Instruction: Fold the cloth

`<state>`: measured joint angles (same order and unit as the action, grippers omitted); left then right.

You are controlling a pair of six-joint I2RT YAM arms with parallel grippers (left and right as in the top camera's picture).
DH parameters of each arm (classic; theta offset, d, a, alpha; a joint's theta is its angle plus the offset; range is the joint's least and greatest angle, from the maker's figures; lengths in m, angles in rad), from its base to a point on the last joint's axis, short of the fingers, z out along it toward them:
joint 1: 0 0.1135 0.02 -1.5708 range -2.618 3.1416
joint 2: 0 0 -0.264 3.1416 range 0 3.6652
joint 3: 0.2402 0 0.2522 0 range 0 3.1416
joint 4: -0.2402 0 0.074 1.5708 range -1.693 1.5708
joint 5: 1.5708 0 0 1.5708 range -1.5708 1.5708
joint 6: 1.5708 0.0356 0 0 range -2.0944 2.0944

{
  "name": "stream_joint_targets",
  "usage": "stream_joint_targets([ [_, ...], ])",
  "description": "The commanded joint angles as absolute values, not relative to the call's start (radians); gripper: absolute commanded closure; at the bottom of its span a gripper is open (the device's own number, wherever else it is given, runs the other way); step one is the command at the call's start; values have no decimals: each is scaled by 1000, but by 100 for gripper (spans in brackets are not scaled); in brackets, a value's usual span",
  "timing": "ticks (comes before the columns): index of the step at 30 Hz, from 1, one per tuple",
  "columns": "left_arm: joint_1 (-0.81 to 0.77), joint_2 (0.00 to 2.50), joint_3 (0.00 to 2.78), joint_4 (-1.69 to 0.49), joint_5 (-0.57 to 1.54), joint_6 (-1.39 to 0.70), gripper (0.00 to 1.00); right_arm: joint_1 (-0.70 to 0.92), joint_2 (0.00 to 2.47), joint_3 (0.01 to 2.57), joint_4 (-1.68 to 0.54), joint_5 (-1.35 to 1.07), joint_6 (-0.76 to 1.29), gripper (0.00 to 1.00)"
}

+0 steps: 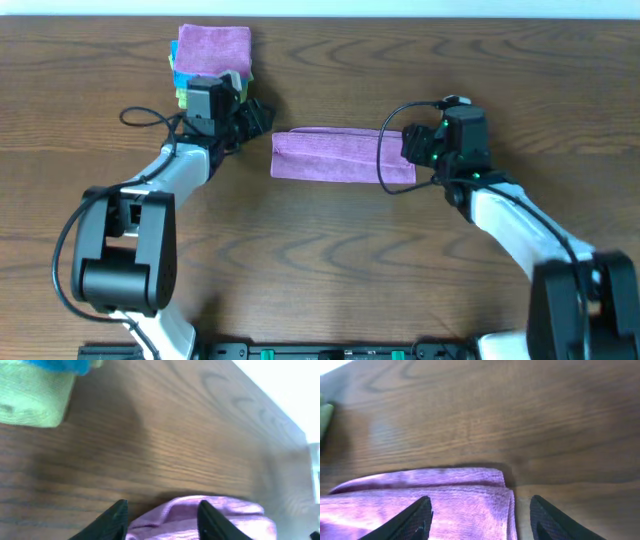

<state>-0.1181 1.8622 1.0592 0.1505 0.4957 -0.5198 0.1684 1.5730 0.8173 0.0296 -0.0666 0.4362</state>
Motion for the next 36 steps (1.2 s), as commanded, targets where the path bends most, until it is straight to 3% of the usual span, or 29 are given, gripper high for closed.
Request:
stream_joint_targets([
  [1, -126, 1805, 1110, 119, 537, -501, 65, 169, 1510, 833, -15, -56, 433, 37],
  [4, -150, 1797, 1131, 81, 577, -501, 79, 164, 1469, 833, -106, -56, 493, 34],
  [8, -211, 1801, 1133, 10, 527, -489, 84, 139, 1462, 830, -206, -131, 645, 29],
  [13, -295, 1822, 1133, -68, 402, -405, 88, 118, 1463, 796, -198, -196, 688, 26],
  [36, -334, 1976, 1133, -107, 255, -337, 91, 106, 1510, 612, 50, -305, 867, 24],
])
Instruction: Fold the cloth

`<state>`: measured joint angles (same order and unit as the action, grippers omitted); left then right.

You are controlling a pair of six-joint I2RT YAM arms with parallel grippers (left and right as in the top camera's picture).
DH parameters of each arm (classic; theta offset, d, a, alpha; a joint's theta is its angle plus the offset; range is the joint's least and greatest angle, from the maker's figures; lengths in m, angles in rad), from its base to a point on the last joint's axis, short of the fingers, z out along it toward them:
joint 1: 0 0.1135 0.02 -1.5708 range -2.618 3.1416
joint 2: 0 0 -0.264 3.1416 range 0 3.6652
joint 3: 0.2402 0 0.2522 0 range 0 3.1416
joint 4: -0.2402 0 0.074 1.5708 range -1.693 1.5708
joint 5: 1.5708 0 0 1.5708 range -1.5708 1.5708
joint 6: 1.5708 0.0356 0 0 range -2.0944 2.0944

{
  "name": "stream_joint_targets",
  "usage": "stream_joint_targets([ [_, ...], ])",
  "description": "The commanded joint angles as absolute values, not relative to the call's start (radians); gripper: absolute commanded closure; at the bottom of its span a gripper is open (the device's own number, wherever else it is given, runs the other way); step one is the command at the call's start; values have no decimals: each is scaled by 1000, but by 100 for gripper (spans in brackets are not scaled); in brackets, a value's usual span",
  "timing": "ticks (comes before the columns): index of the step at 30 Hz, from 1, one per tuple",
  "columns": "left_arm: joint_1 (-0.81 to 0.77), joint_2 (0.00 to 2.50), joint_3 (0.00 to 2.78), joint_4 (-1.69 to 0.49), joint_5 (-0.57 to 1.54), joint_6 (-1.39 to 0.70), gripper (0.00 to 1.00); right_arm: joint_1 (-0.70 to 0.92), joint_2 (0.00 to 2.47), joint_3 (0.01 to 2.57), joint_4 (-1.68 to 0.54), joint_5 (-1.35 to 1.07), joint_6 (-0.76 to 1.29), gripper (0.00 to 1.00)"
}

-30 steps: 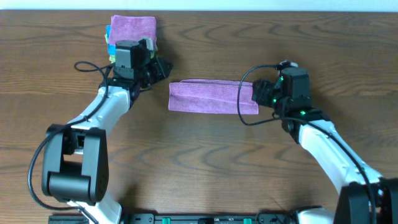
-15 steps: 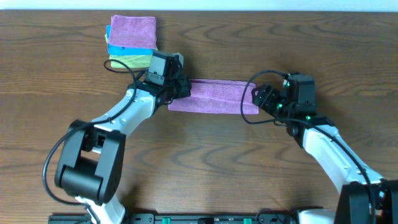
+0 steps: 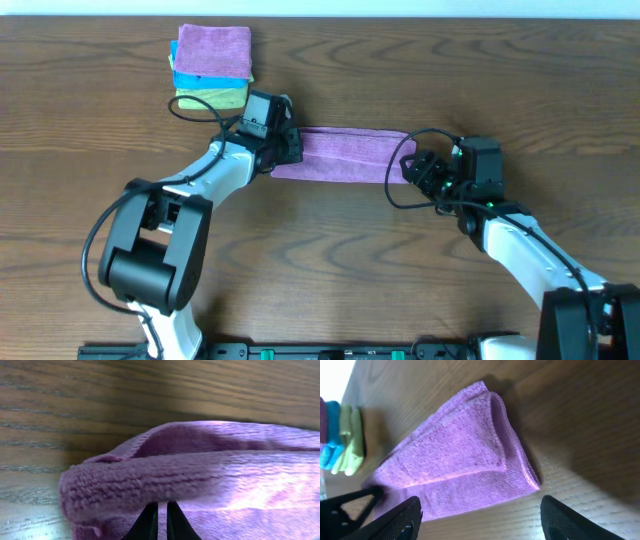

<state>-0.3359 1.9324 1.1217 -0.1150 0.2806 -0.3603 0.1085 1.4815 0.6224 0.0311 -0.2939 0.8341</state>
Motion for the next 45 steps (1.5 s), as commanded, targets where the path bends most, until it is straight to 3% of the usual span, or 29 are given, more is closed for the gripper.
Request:
stream_joint_targets([
  [1, -334, 1984, 1133, -101, 255, -337, 92, 108, 1522, 612, 62, -307, 876, 24],
  [16, -334, 2002, 1135, -78, 252, -340, 92, 126, 1704, 612, 244, -323, 947, 24],
  [27, -334, 2002, 1135, -78, 252, -344, 93, 159, 1820, 612, 401, -322, 950, 35],
  [32, -334, 2002, 1135, -79, 252, -344, 93, 167, 1872, 612, 481, -315, 949, 55],
  [37, -334, 2002, 1135, -79, 252, -344, 93, 167, 1877, 612, 559, -274, 893, 96],
  [45, -334, 2000, 1138, -104, 259, -356, 94, 166, 1854, 630, 715, -353, 842, 99],
])
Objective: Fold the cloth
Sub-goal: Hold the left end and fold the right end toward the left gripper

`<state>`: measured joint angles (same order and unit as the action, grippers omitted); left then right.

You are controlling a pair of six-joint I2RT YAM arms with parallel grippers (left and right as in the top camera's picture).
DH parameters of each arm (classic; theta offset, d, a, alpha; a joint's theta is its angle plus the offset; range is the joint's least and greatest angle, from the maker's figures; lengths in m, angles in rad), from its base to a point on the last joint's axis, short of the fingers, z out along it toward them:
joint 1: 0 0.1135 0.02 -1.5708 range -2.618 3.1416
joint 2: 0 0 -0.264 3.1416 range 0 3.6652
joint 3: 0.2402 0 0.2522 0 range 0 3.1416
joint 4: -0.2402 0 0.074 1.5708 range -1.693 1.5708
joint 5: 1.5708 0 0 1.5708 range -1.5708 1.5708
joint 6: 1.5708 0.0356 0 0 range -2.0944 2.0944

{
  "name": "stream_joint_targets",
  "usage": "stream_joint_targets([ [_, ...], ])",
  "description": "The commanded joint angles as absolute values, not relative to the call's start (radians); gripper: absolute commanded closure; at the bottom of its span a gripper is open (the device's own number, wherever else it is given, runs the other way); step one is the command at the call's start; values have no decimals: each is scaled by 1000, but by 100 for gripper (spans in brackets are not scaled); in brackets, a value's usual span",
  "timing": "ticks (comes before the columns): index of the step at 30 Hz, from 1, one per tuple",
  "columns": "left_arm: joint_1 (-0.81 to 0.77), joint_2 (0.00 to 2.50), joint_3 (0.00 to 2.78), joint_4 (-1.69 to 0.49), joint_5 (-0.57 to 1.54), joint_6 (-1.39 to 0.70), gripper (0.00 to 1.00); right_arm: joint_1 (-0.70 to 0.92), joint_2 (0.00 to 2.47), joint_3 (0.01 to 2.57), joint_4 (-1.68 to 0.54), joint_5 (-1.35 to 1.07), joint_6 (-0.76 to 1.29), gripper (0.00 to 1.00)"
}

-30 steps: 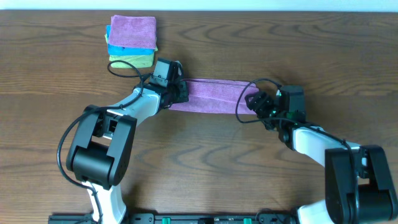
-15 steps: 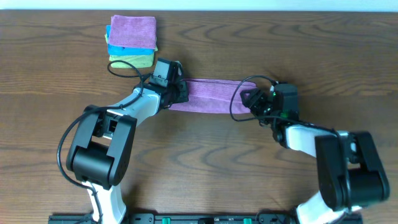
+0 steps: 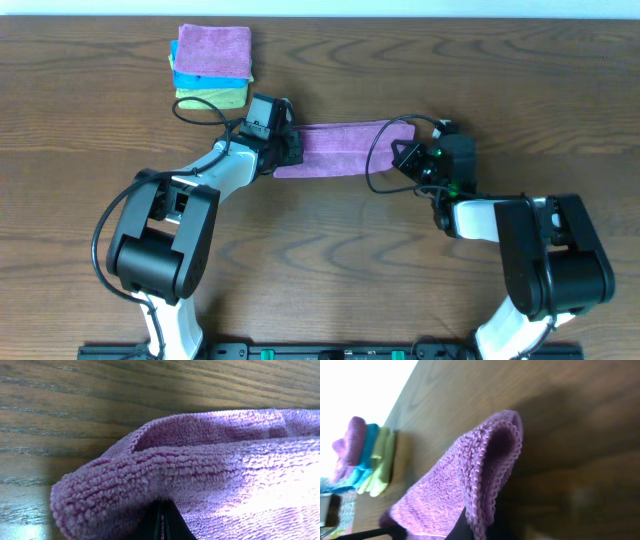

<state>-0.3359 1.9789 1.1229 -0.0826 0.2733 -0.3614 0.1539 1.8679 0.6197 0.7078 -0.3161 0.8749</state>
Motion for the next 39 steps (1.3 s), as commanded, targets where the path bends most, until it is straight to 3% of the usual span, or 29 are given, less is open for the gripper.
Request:
stream_joint_targets([
  [1, -334, 2000, 1139, -108, 259, -355, 94, 166, 1846, 633, 715, -364, 836, 99],
  [24, -334, 2000, 1183, -131, 252, -355, 95, 363, 1730, 752, 712, -389, 809, 99],
  [39, -328, 1979, 1183, -132, 252, -355, 94, 451, 1730, 864, 529, -339, 701, 99],
])
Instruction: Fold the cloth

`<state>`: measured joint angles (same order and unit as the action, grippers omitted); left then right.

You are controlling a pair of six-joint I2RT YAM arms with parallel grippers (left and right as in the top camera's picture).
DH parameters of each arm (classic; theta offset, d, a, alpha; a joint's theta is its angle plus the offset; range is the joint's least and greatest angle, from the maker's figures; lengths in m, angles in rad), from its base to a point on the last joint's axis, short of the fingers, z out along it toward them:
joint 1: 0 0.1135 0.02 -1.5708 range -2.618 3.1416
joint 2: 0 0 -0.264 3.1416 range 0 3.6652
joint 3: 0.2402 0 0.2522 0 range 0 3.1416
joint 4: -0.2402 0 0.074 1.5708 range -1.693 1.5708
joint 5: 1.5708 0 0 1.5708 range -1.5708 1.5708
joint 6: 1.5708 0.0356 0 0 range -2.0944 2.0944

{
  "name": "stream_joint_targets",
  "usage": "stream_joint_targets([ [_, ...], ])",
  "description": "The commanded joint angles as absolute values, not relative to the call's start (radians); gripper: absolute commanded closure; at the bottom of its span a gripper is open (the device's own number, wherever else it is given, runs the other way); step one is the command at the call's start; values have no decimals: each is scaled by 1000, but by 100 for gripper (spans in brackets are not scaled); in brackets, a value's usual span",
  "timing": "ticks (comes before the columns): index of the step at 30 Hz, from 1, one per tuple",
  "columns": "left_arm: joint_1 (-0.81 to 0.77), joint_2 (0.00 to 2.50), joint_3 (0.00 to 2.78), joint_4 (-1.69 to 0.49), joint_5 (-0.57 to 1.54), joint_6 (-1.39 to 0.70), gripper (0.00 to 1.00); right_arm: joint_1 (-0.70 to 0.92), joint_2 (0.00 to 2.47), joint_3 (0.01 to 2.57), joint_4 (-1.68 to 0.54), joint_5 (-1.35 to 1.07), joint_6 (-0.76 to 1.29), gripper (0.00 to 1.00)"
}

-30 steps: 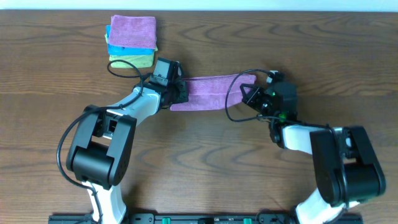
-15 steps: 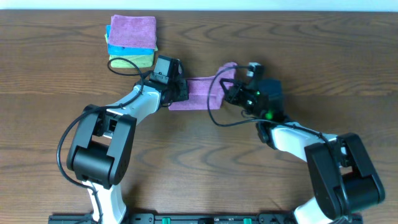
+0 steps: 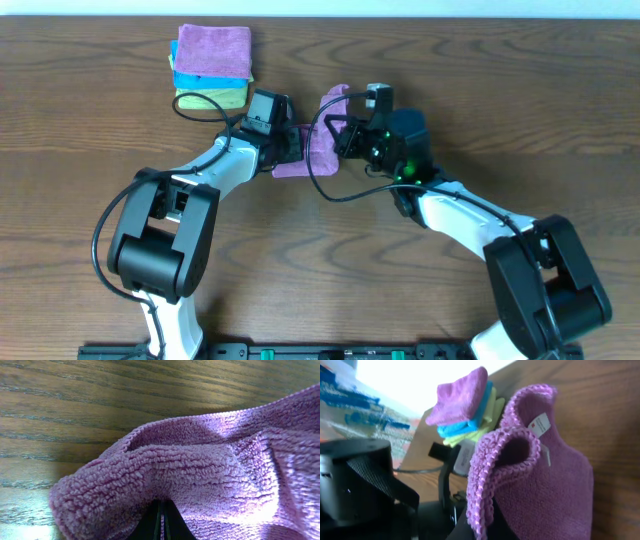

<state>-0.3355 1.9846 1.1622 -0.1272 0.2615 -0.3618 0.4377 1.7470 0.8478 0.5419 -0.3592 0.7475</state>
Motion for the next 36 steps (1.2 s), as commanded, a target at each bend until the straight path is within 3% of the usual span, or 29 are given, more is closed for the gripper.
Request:
stream_joint_targets([
  [1, -326, 1969, 1183, -133, 252, -355, 94, 453, 1730, 864, 523, -340, 694, 99],
  [20, -200, 1650, 1183, -290, 217, -328, 94, 501, 1836, 882, 504, -266, 656, 99],
  [36, -139, 1555, 1183, -352, 207, -321, 94, 578, 1983, 1056, 386, -269, 598, 99],
])
